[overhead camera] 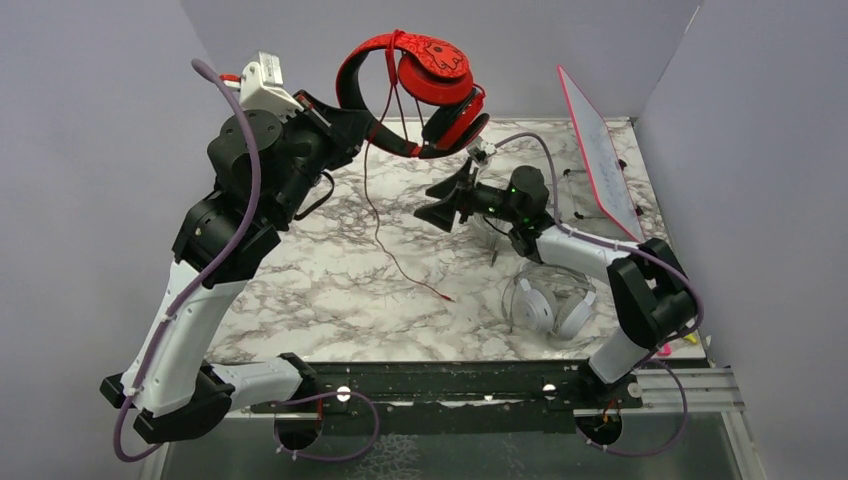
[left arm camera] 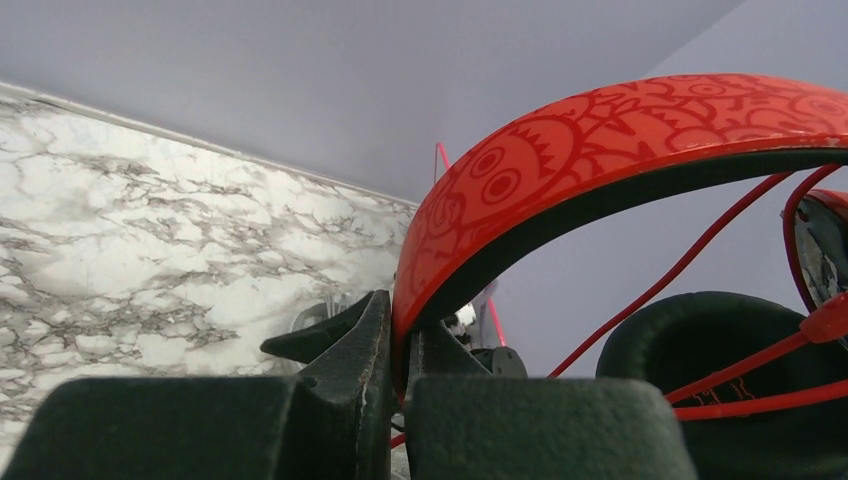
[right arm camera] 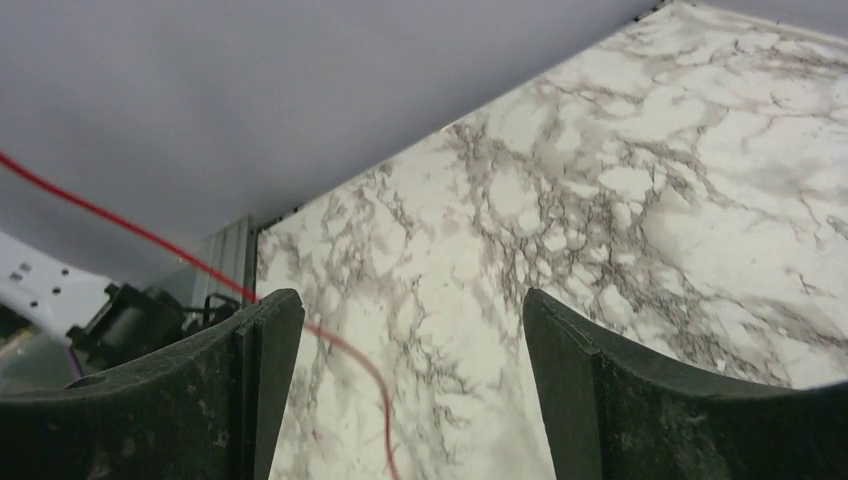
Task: Wrap the headphones
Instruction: Wrap the headphones cable around the headphones.
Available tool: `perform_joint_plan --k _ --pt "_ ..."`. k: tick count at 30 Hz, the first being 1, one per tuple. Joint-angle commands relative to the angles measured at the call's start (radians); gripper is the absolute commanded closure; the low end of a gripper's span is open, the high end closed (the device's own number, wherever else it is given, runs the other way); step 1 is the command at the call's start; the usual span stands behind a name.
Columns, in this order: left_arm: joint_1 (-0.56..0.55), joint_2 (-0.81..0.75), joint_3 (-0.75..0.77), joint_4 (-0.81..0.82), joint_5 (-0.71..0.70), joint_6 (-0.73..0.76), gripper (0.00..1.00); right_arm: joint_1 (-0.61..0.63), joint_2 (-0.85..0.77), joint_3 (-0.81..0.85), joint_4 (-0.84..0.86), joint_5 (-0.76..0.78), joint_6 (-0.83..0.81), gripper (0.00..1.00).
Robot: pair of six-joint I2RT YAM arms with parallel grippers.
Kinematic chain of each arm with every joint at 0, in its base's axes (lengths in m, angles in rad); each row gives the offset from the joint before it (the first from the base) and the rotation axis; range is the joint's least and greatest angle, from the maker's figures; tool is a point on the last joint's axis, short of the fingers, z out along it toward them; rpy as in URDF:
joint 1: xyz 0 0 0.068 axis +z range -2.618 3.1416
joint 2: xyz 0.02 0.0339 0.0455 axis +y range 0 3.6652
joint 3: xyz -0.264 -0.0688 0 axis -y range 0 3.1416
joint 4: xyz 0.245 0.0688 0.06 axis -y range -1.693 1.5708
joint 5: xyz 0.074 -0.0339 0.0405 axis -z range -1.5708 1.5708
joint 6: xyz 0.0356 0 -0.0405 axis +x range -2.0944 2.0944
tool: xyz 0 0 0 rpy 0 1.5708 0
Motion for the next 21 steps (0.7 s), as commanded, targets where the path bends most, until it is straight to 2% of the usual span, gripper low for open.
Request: perform_joint_plan --k 1,3,5,10,12,16,21 --pt "-0.003 -0.005 0.057 0.041 -0.049 -0.024 1.0 -0.027 -0.085 -0.103 0.011 -0.183 -0.084 0.14" --pt "-0.004 -0.003 0.062 0.039 -0.054 -0.02 1.0 -0.019 -0.065 -0.133 0.106 -0.252 -0.062 0.14" --pt "-0.003 -0.005 0.064 0.039 -0.056 -0.02 1.0 -0.006 -0.018 -0.155 0.244 -0.281 -0.025 0.02" --pt "-0.004 -0.001 0.082 0.036 -0.047 -0.006 1.0 0.034 0.15 -0.148 0.548 -0.307 0.041 0.01" --pt "-0.003 0.004 0.091 0.036 -0.042 -0.004 1.0 0.074 0.198 -0.157 0.668 -0.284 0.016 0.01" --pt "-0.004 0.005 0.099 0.034 -0.035 0.003 1.0 0.128 0.25 -0.13 0.645 -0.27 -0.095 0.01" --pt "-0.004 -0.001 0.097 0.035 -0.035 0.006 1.0 0.142 0.257 -0.223 0.752 -0.209 -0.101 0.03"
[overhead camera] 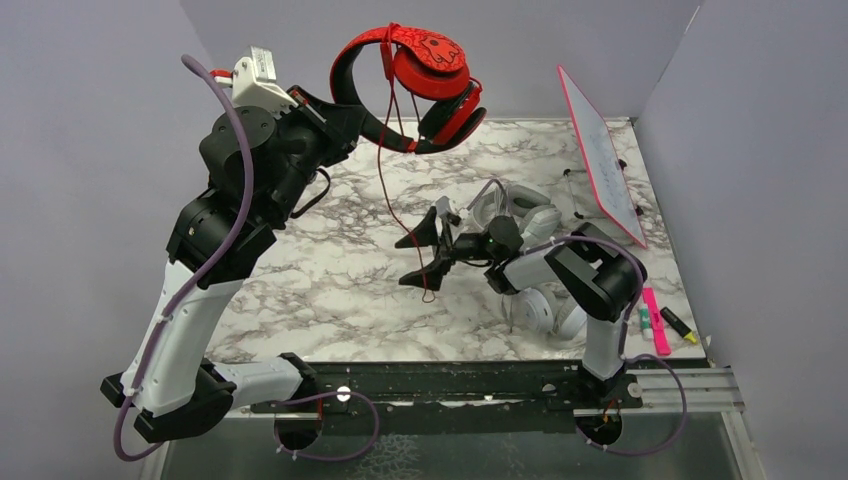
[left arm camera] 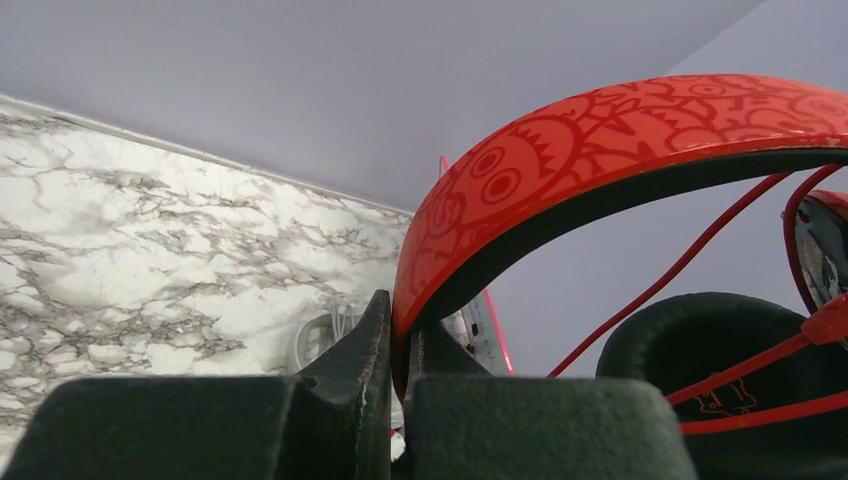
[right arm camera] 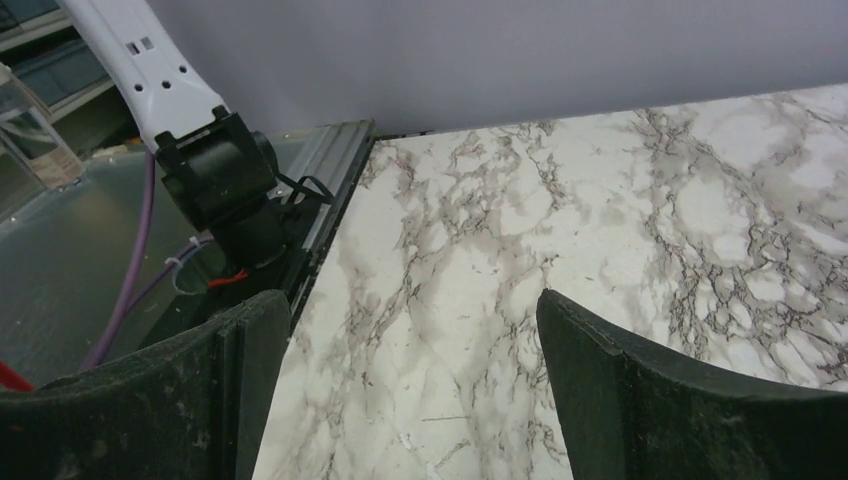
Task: Wrap the headphones
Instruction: Wrap the headphones cable around the headphones.
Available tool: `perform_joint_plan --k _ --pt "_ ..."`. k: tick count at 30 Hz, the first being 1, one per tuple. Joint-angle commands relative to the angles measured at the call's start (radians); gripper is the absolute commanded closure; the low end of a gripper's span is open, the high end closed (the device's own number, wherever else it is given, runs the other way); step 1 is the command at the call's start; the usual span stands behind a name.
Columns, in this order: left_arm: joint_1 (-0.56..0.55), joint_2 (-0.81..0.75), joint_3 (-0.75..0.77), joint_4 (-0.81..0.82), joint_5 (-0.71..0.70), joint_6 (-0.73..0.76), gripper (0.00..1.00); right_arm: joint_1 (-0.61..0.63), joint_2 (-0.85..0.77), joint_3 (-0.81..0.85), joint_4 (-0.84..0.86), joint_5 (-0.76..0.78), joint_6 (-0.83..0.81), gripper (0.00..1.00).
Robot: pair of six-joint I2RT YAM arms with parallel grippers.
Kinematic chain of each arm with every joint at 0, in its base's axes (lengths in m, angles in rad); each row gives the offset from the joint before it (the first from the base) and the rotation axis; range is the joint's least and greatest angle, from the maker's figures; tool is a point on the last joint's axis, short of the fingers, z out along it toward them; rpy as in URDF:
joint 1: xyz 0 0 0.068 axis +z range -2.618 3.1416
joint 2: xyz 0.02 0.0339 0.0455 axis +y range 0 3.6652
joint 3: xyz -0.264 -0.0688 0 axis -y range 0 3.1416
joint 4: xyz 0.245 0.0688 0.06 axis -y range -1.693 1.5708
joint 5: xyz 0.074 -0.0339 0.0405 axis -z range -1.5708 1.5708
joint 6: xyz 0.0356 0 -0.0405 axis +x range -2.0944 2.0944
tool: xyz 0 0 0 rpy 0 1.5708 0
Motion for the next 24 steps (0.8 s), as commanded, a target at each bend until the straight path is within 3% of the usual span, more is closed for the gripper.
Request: perform_joint_plan --k 1,4,8,11,13,16,21,24 --pt "-0.004 -0.016 0.037 0.061 -0.004 -0.008 1.0 -0.002 -0.002 -0.086 0.172 0.073 -0.05 0.05" --pt "-0.004 -0.013 0.041 0.061 0.01 -0.009 1.0 -0.024 -0.074 -0.133 0.071 0.172 -0.085 0.1" --pt "-0.004 -0.02 0.038 0.062 0.011 -0.01 1.0 -0.05 -0.209 -0.18 -0.161 0.303 -0.173 0.1" --pt "-0.004 -0.023 0.035 0.062 0.01 -0.012 1.0 -0.073 -0.277 -0.203 -0.256 0.31 -0.219 0.09" --pt "-0.004 -0.023 0.033 0.062 0.016 -0.013 1.0 -0.067 -0.263 -0.208 -0.238 0.188 -0.267 0.09" --pt "-0.004 -0.029 0.029 0.064 0.016 -0.016 1.0 -0.021 -0.191 -0.214 -0.079 0.094 -0.214 0.09" --pt "-0.004 -0.042 0.013 0.065 0.006 -0.021 1.0 0.051 -0.139 -0.162 0.052 0.122 -0.13 0.09" --pt "-0.004 -0.04 0.014 0.065 0.011 -0.02 1.0 0.1 -0.126 -0.132 0.047 0.207 -0.124 0.09"
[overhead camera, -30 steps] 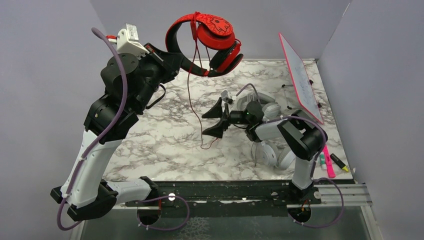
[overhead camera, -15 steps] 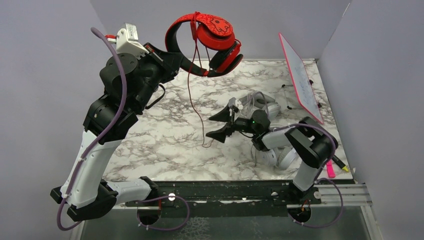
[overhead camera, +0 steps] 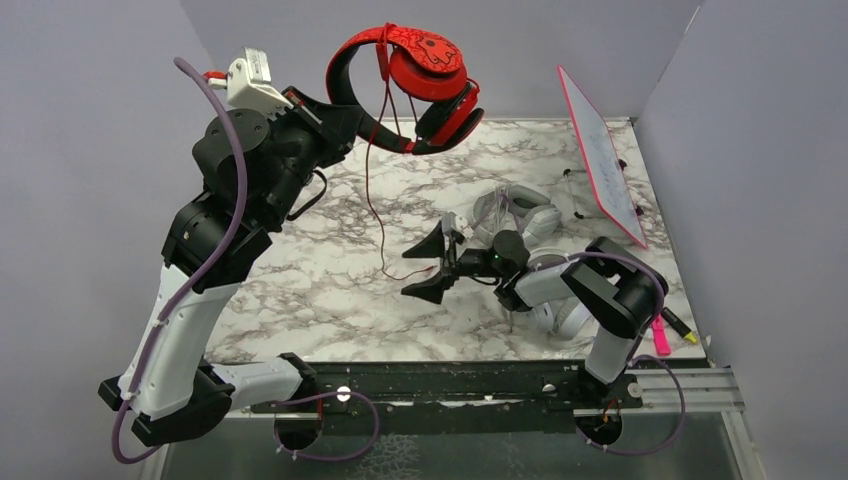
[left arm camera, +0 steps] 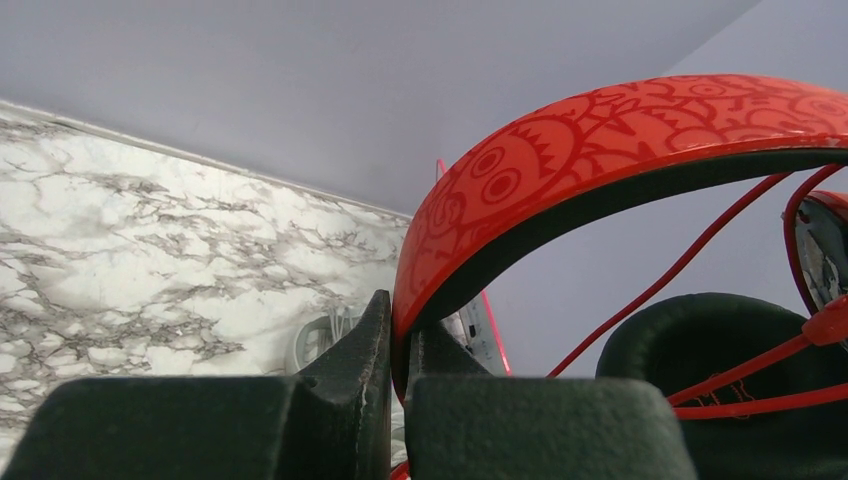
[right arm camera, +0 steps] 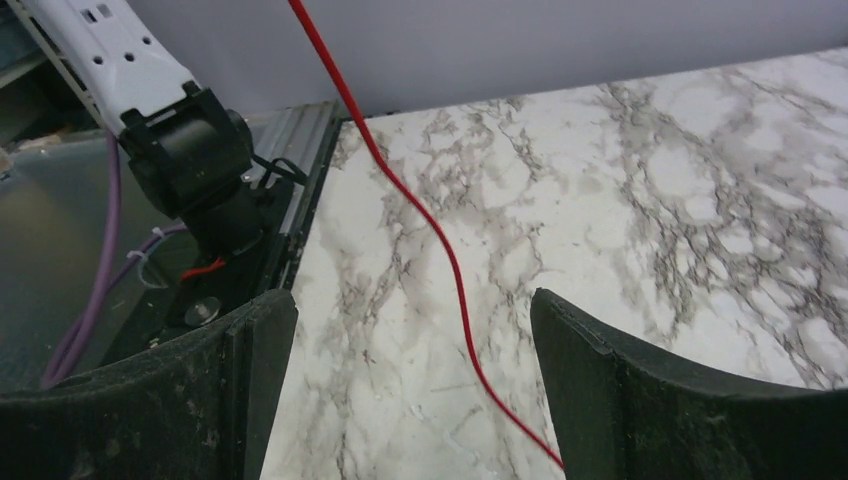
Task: Wrap the headphones
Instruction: Wrap the headphones cable around the headphones.
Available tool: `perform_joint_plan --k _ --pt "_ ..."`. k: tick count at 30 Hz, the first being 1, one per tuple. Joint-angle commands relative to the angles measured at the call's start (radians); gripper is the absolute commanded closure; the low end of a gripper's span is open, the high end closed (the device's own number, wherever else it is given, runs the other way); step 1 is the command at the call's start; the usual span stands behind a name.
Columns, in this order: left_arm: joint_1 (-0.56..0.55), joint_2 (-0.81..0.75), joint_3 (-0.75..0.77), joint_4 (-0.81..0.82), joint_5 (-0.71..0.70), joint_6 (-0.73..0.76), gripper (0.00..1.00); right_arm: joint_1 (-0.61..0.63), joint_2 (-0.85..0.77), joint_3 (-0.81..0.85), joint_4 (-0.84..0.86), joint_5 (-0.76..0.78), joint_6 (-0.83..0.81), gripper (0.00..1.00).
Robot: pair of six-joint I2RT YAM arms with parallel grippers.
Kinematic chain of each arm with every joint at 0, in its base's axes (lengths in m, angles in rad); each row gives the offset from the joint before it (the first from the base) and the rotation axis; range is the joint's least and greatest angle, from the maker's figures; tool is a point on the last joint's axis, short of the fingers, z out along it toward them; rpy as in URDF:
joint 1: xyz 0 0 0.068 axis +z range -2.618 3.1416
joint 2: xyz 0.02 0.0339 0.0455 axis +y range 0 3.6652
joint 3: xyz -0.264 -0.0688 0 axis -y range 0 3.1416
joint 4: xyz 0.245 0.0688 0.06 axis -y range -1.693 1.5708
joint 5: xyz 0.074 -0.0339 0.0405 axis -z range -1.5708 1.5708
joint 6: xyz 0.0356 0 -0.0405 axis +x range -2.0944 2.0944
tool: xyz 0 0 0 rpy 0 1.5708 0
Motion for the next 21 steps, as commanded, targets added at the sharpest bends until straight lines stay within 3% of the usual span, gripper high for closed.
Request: perform_joint_plan --k 1,7,10,11,13,16,17,21 --pt "-0.004 -0.028 0.013 0.065 0.011 -0.028 1.0 0.057 0.028 0.066 0.124 0.08 0.039 0.09" --pt "-0.003 -0.024 0.011 0.074 0.019 -0.032 1.0 0.109 0.095 0.137 0.205 0.115 0.09 0.13" --pt "-0.004 -0.021 0.017 0.075 0.022 -0.029 1.0 0.119 0.101 0.134 0.248 0.102 0.11 0.23" --pt "-0.003 -0.019 0.018 0.074 0.023 -0.029 1.0 0.12 0.098 0.123 0.273 0.102 0.124 0.31" --pt "-0.003 -0.02 0.019 0.075 0.023 -0.028 1.0 0.12 0.073 0.095 0.282 0.125 0.133 0.59" --pt "-0.004 -0.021 0.02 0.074 0.01 -0.024 1.0 0.117 0.008 0.023 0.242 0.169 0.119 0.92" --pt "-0.004 -0.021 0.024 0.074 0.006 -0.022 1.0 0.114 -0.024 -0.013 0.2 0.198 0.1 0.98" --pt "-0.003 -0.022 0.044 0.075 -0.029 0.016 1.0 0.084 -0.157 -0.164 0.11 0.236 0.025 0.99"
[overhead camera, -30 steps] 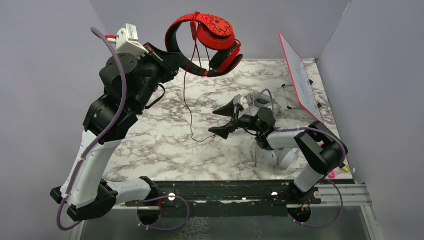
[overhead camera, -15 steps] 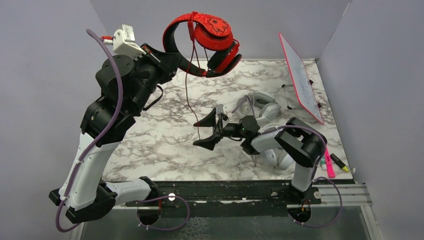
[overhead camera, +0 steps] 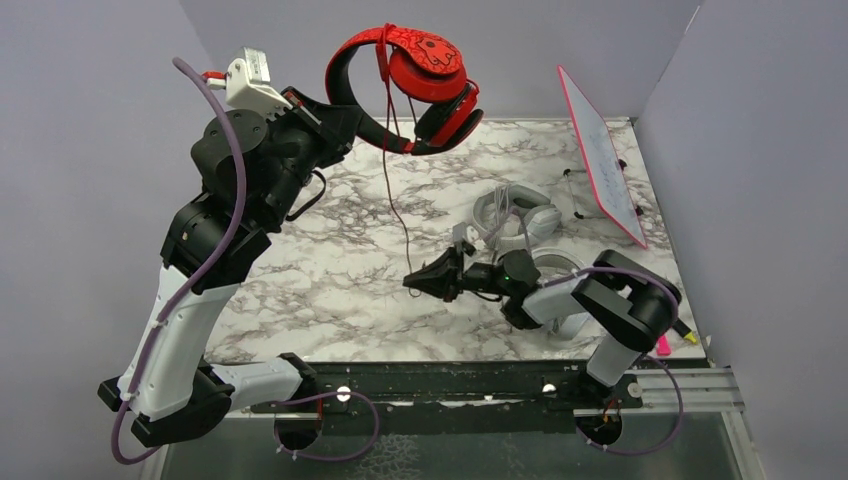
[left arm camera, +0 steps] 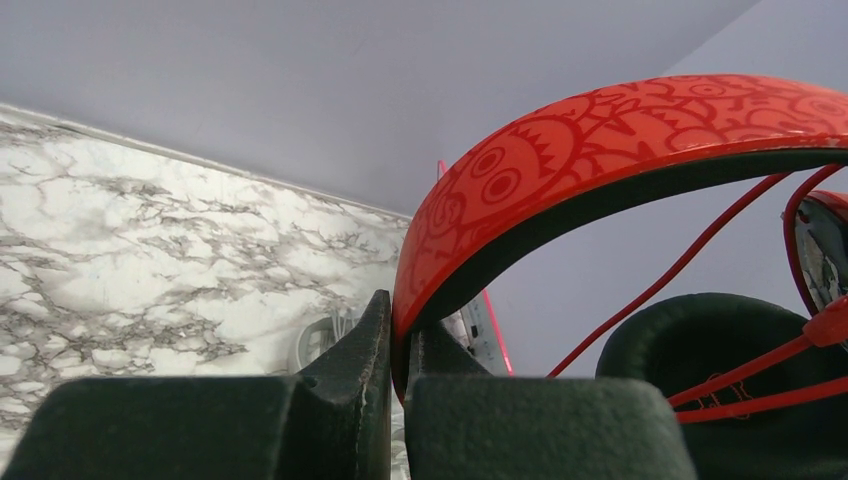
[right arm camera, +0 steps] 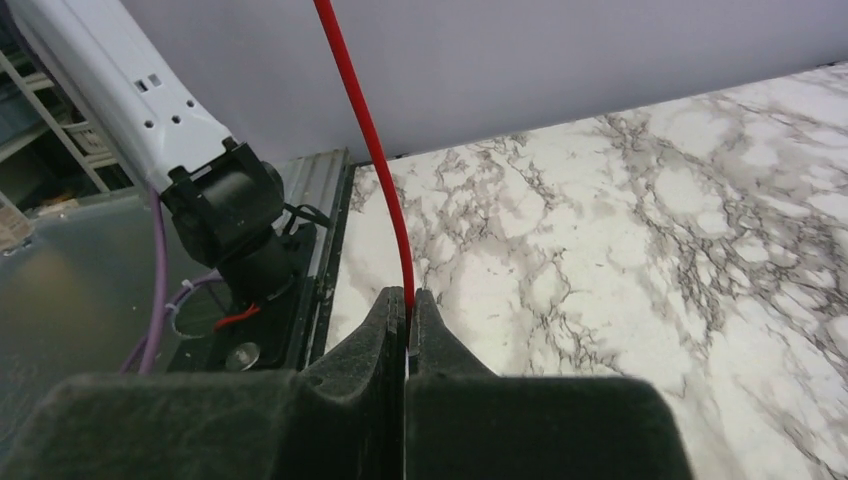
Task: Wrap the headphones
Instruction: Wrap the headphones cable around the headphones.
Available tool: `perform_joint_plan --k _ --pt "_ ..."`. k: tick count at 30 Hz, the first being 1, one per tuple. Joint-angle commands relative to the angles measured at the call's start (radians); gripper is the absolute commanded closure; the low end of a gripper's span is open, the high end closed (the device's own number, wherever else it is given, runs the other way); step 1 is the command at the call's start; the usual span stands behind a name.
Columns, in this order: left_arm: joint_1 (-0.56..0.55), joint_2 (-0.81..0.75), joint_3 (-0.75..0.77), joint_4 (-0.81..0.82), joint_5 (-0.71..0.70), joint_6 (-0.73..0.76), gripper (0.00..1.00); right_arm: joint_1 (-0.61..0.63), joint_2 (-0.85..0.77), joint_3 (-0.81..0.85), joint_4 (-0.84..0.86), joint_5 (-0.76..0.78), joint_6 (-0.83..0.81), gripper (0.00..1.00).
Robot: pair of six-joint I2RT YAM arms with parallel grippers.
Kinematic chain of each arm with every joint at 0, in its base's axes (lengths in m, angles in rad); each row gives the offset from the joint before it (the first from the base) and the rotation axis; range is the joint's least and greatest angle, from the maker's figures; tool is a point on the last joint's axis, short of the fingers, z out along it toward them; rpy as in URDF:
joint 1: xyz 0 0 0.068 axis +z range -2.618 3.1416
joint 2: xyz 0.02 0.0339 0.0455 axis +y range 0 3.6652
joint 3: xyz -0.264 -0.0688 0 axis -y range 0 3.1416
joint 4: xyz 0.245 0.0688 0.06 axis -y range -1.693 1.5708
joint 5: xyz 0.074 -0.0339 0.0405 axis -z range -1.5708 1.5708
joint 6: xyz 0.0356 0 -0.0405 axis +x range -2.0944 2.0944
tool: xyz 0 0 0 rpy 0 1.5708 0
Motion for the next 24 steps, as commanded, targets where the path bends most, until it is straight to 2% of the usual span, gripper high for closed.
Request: perform_joint_plan --k 1,4,6,9,14,17,21,24 --pt "-0.004 -0.018 0.04 0.074 -0.053 0.02 1.0 -0.03 -0.159 -0.137 -0.038 0.052 -0.075 0.99" --pt "-0.004 -0.024 0.031 0.075 -0.103 0.041 1.0 -0.031 -0.281 -0.178 -0.198 0.017 -0.095 0.99" --pt "-0.003 -0.024 0.044 0.079 -0.107 0.048 1.0 -0.032 -0.351 -0.206 -0.303 0.066 -0.105 0.99" --pt "-0.003 -0.017 0.08 0.08 -0.1 0.075 1.0 -0.072 -0.429 -0.267 -0.33 0.106 -0.102 0.99" --pt "-0.003 -0.023 0.099 0.066 -0.122 0.097 1.0 -0.123 -0.541 -0.33 -0.428 0.08 -0.097 0.99" --pt "-0.004 -0.022 0.11 0.065 -0.086 0.094 1.0 -0.128 -0.529 -0.338 -0.438 0.128 -0.089 0.99" --pt "-0.003 -0.016 0.112 0.061 0.027 0.038 1.0 -0.13 -0.407 -0.187 -0.478 0.079 -0.117 0.99" --pt "-0.003 -0.005 0.108 0.049 0.114 0.004 1.0 -0.132 -0.288 -0.095 -0.417 0.043 -0.106 0.99"
